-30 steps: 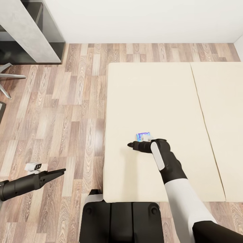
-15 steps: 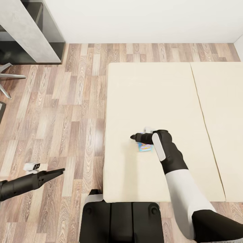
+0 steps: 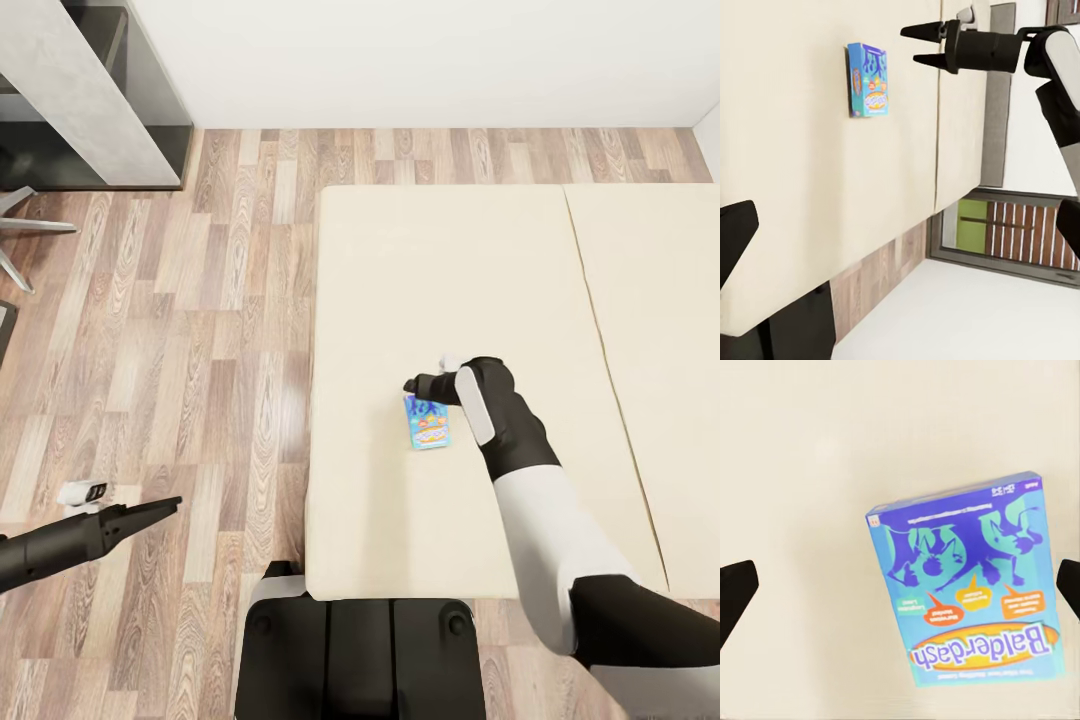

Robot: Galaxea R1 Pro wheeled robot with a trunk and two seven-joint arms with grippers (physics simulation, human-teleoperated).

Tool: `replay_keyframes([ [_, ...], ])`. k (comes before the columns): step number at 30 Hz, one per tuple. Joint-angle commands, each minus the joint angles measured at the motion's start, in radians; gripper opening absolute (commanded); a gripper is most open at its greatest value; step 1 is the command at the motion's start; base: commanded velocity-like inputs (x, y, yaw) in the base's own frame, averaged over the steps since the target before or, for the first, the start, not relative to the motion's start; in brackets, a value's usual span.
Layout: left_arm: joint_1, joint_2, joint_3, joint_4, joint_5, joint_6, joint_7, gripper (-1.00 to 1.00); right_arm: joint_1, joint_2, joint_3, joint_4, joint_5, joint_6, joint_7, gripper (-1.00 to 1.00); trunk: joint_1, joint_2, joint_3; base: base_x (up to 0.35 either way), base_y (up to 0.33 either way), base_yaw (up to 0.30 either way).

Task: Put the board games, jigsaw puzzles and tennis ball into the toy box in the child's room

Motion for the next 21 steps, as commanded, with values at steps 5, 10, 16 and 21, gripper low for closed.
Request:
replay_keyframes([
  [5,0.0,0.001,0.009,0.001,-0.001,0.011,-0.004,1.0,-0.007,-0.009,-0.001,0.013,-0.012,0.004,-0.009,1.0,0.001,-0.002,-0.001,0.0,0.0,0.0],
  [10,0.0,0.002,0.014,0.001,-0.001,0.011,-0.004,1.0,-0.007,-0.01,0.004,0.015,-0.007,0.004,-0.01,1.0,0.001,-0.002,-0.002,0.0,0.0,0.0],
  [16,0.0,0.002,0.015,0.001,-0.001,0.011,-0.004,1.0,-0.007,-0.012,0.002,0.016,-0.009,0.003,-0.01,1.0,0.001,-0.002,-0.008,0.0,0.0,0.0],
  [21,0.0,0.004,0.016,0.001,-0.001,0.011,-0.004,1.0,-0.007,-0.012,0.003,0.016,-0.007,0.003,-0.01,1.0,0.001,-0.002,-0.016,0.0,0.0,0.0],
])
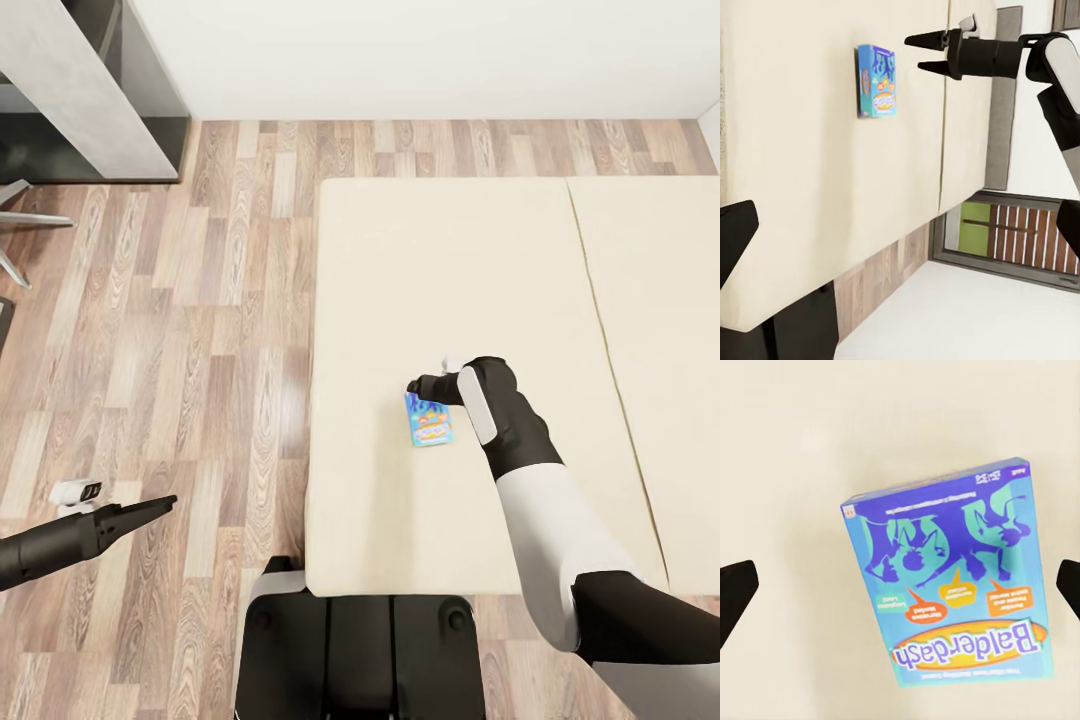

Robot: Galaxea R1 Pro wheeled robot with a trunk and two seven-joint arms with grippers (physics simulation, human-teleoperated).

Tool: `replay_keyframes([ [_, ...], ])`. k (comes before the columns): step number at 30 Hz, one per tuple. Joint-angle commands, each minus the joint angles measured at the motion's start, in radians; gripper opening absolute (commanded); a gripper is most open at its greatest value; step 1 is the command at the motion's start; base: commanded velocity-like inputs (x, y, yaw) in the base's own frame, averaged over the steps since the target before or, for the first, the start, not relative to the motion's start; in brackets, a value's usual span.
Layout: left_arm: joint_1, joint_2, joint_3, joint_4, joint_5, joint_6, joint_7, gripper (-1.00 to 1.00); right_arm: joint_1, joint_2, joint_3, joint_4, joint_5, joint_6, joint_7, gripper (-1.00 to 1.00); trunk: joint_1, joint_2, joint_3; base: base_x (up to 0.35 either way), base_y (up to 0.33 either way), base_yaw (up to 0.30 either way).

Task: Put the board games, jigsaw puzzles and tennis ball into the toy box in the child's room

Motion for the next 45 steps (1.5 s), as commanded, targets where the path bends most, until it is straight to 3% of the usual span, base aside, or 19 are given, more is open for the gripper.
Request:
replay_keyframes([
  [1,0.0,0.001,0.0,0.0,-0.001,0.011,-0.004,1.0,0.0,0.0,0.0,-0.001,-0.011,0.003,-0.01,1.0,0.001,-0.002,-0.003,0.0,0.0,0.0],
  [30,0.0,0.011,0.015,0.0,-0.001,0.011,-0.004,1.0,-0.002,-0.004,0.004,-0.009,-0.007,0.009,-0.008,1.0,0.001,-0.002,-0.05,0.0,0.0,0.0],
  [35,0.0,0.011,0.015,0.0,-0.001,0.011,-0.004,1.0,-0.002,-0.032,0.004,-0.01,-0.01,0.019,-0.006,1.0,0.001,-0.002,-0.052,0.0,0.0,0.0],
  [45,0.0,0.012,0.015,0.0,-0.001,0.011,-0.004,1.0,-0.003,-0.045,0.004,-0.01,-0.009,0.02,-0.003,1.0,0.001,-0.002,-0.052,0.0,0.0,0.0],
])
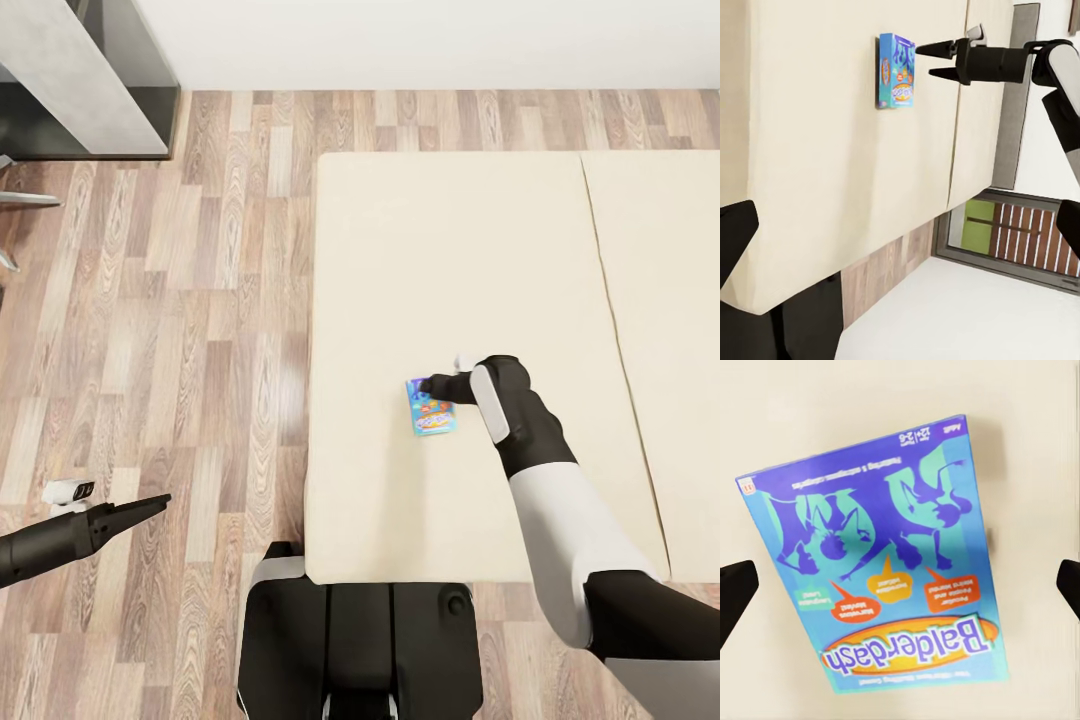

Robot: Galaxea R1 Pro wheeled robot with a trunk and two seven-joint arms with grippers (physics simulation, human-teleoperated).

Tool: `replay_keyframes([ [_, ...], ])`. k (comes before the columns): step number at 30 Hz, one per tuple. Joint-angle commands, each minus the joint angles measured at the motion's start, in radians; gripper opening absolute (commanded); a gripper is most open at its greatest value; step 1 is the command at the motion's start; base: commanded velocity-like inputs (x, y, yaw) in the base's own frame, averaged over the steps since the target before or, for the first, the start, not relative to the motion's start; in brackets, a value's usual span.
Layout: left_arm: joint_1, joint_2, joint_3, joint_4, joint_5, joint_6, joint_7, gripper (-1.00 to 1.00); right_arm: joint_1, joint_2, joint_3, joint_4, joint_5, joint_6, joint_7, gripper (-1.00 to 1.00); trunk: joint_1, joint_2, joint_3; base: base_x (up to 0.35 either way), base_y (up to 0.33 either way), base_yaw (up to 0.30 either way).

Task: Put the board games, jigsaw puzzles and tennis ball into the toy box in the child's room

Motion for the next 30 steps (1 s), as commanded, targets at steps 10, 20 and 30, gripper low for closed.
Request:
replay_keyframes([
  [10,0.0,0.0,0.0,0.0,-0.001,0.011,-0.004,1.0,0.0,-0.009,0.001,0.001,-0.013,0.001,-0.008,1.0,0.001,-0.002,-0.001,0.0,0.0,0.0],
  [20,0.0,0.0,0.0,0.0,-0.001,0.011,-0.004,1.0,0.001,-0.009,0.002,0.002,-0.014,-0.004,-0.007,1.0,0.001,-0.002,-0.001,0.0,0.0,0.0],
  [30,0.0,0.0,0.0,0.0,-0.001,0.011,-0.004,1.0,0.001,-0.008,0.003,0.002,-0.015,-0.008,-0.006,1.0,0.001,-0.002,-0.001,0.0,0.0,0.0],
])
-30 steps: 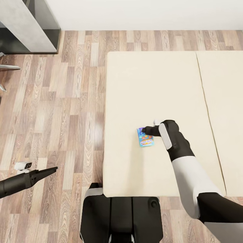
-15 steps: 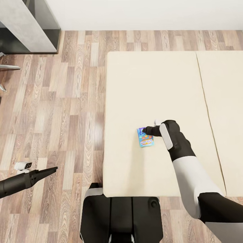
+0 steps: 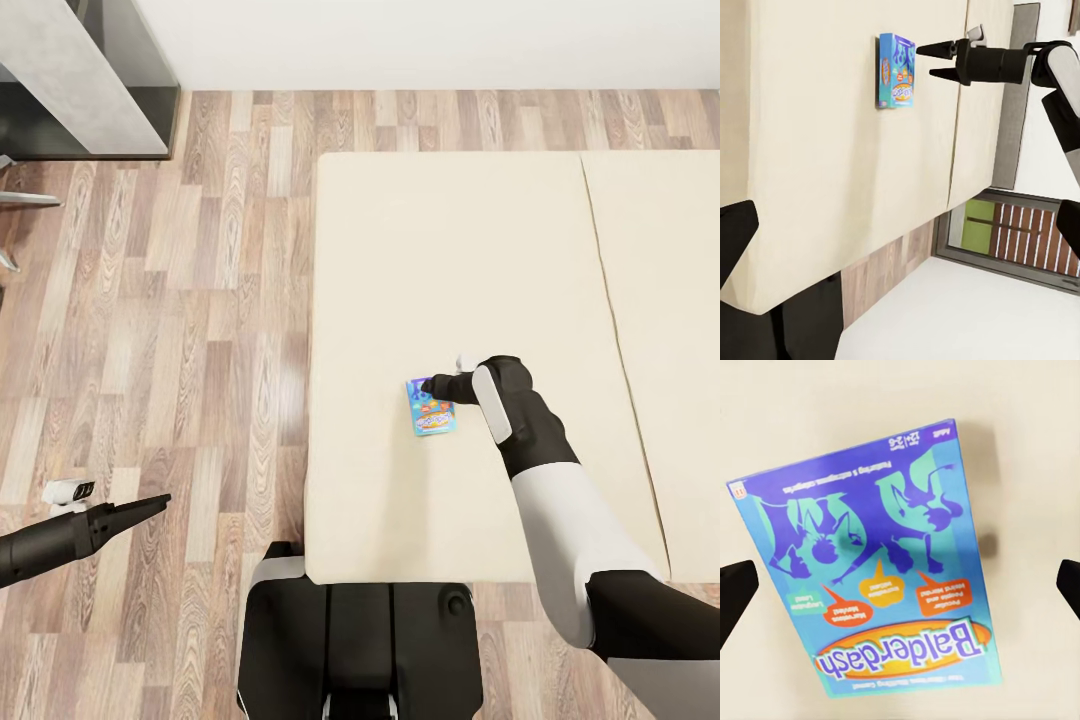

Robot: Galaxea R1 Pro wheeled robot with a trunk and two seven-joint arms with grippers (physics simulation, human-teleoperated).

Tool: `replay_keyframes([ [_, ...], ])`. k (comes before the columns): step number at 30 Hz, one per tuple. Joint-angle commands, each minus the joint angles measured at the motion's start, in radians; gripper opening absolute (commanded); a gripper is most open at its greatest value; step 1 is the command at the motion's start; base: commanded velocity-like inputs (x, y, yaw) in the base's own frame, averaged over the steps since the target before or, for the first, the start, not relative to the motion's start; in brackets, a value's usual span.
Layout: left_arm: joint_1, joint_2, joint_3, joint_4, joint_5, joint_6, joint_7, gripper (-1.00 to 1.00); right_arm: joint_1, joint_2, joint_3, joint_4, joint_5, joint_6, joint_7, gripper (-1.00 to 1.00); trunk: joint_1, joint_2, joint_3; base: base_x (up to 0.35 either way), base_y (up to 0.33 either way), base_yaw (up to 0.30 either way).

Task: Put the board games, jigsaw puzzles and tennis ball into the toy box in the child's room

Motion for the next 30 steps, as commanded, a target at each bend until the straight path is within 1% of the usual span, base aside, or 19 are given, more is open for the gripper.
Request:
replay_keyframes([
  [1,0.0,0.0,0.0,0.0,-0.001,0.011,-0.004,1.0,0.0,0.0,0.0,-0.001,-0.011,0.003,-0.01,1.0,0.001,-0.002,-0.001,0.0,0.0,0.0],
  [26,0.0,0.0,0.0,0.0,-0.001,0.011,-0.004,1.0,0.001,-0.002,0.002,0.003,-0.017,-0.004,-0.007,1.0,0.001,-0.002,-0.001,0.0,0.0,0.0],
  [30,0.0,0.0,0.0,0.0,-0.001,0.011,-0.004,1.0,0.002,-0.004,0.002,0.004,-0.018,-0.005,0.011,1.0,0.001,-0.002,-0.004,0.0,0.0,0.0],
])
